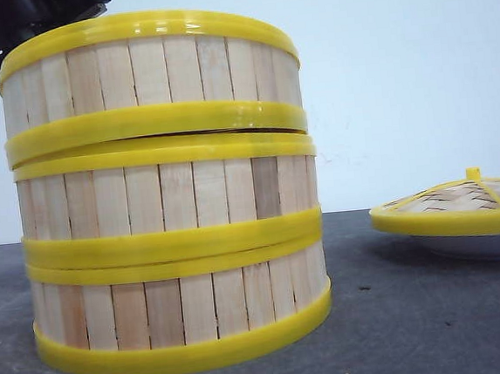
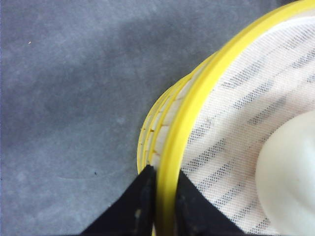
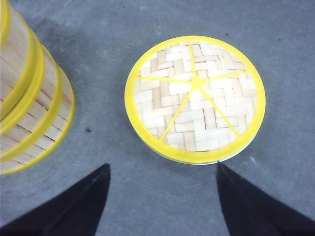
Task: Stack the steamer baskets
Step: 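Lower the basket onto the stack and open the left gripper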
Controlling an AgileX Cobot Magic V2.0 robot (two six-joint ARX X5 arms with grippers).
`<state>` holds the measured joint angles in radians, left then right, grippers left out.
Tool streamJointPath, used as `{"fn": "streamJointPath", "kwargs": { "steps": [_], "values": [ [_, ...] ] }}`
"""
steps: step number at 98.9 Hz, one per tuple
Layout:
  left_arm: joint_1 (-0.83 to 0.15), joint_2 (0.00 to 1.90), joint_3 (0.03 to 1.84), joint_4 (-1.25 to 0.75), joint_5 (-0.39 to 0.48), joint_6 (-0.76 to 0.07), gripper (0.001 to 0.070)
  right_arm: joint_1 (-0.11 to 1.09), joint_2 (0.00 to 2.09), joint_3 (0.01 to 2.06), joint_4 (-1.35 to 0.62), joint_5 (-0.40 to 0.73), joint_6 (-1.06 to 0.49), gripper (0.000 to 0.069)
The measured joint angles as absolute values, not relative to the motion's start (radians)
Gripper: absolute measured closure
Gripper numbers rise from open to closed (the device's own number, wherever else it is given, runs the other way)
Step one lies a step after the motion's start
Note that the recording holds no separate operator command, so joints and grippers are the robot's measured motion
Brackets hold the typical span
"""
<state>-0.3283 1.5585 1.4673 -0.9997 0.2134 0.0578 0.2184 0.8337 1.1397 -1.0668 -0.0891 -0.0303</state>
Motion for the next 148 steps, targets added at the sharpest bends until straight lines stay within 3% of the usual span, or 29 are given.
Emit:
{"fn": "streamJointPath", "kwargs": {
  "steps": [131,140,148],
  "values": [
    [-0.374,1.559,1.476,-0.997,0.167,0.041,0.0687,0.218,0.834,1.140,-1.067,-0.110,-0.030,0.0269],
    [-0.374,1.559,1.476,-0.997,0.171,0.038,0.0659,0.218,0.834,1.140,-1.067,-0.110,-0.030,0.0269],
    [-0.377,1.559,1.476,-0.997,0.182,0.036,0.0578,0.218,0.834,1.140,-1.069,-0.110,-0.030,0.0269]
  ]
}}
